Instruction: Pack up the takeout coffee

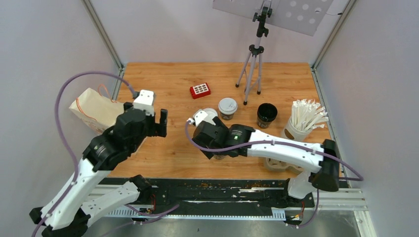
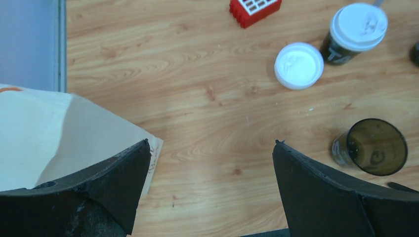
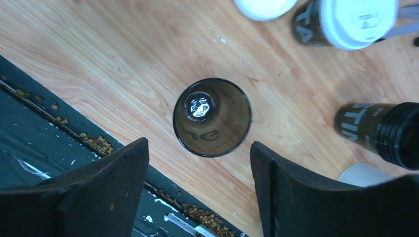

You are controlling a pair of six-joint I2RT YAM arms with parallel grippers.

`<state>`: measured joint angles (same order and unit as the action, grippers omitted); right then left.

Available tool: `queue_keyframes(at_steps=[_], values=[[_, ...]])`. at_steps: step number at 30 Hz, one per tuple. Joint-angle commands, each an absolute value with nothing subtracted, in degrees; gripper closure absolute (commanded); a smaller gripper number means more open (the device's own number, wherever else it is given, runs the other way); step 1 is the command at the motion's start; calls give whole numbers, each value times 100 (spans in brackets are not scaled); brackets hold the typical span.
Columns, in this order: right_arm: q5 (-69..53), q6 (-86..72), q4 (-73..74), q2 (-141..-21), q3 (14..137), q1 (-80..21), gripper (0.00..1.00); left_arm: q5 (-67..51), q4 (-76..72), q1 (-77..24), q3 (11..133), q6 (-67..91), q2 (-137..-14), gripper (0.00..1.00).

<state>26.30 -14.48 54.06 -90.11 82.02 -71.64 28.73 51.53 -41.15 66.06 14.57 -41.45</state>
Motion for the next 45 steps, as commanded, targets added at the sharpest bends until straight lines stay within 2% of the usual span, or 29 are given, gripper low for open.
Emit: queue_keyframes(at_steps=[1,3,5,6,9,14,18,26,35,45], values=[[3124,-1639,5356,-8125,8187,-7202,21,2664,5060,-4092,6853,1768,-4874,0],[3332,-1703,5355,-7796,8042,-7204,14,2425,4834,-4093,6868,1799,-5253,0],[3478,-1692,5294,-7459,7849,-7204,1,2326,4634,-4087,6896,1891,-5617,1],[3535,-1657,5196,-7308,7734,-7207,0,2230,4519,-4091,6893,1943,-5800,3],[3727,-1627,4944,-6840,7347,-7194,0,1891,4019,-4080,6807,2178,-6331,10],[3963,-1704,4566,-6196,6682,-7161,0,1450,2987,-4017,6616,2528,-7364,28],[3947,-1696,4540,-5973,6517,-7135,0,1342,2578,-3940,6747,2597,-8226,42],[3890,-1378,4387,-5703,6359,-7115,1,1107,1890,-3737,6978,2557,-9441,63],[3900,-1184,4284,-5634,6171,-7110,1,1219,1965,-3638,7395,2207,-10236,65],[3809,-1062,4157,-5674,6020,-6965,1,1224,1980,-3492,7467,2147,-10509,60]])
